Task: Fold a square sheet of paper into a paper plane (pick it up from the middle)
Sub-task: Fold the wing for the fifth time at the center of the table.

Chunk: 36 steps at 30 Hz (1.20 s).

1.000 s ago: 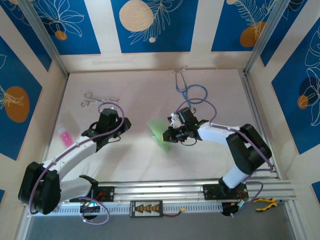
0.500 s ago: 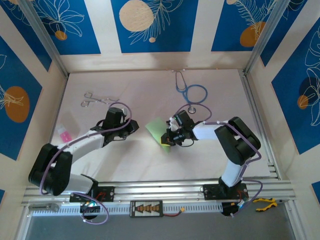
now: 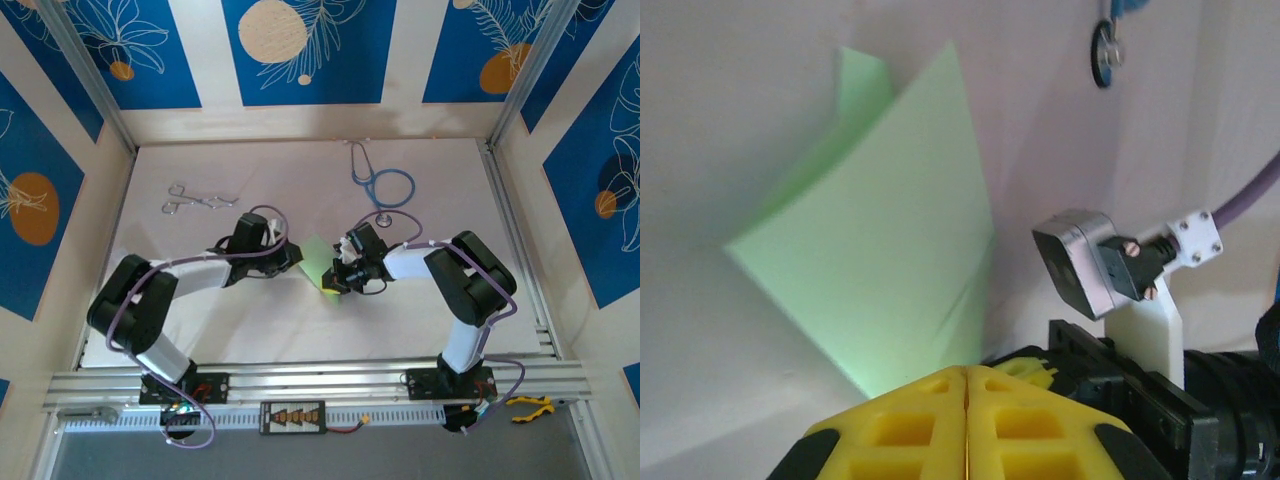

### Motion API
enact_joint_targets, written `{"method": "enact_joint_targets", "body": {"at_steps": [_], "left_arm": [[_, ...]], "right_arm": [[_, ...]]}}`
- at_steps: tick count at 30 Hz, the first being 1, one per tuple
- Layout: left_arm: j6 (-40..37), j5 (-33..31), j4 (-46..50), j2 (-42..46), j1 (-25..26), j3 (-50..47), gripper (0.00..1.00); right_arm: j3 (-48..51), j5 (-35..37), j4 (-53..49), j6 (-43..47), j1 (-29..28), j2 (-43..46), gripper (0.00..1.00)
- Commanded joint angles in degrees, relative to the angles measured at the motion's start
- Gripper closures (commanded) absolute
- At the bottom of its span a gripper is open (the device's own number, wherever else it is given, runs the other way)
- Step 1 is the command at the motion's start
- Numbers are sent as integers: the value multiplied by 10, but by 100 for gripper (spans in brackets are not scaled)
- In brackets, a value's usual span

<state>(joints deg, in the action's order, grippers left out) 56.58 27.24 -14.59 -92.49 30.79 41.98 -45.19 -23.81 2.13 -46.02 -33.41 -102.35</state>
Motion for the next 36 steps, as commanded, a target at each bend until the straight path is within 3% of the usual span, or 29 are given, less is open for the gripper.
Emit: {"method": "enact_joint_targets", "body": {"at_steps": [1, 11, 24, 36], "left_arm": [[23, 30, -50, -28, 20, 16, 93], [73, 21, -165, -111, 47, -8, 96], [18, -56, -104, -124, 25, -51, 96], [-59, -95, 43, -83, -3, -12, 95]], "right_arm": [[10, 10, -19, -10, -4, -14, 97], [5, 21, -33, -14, -4, -23, 100], [18, 43, -56, -20, -11, -34, 100], [14, 40, -63, -20, -14, -43, 100]]}}
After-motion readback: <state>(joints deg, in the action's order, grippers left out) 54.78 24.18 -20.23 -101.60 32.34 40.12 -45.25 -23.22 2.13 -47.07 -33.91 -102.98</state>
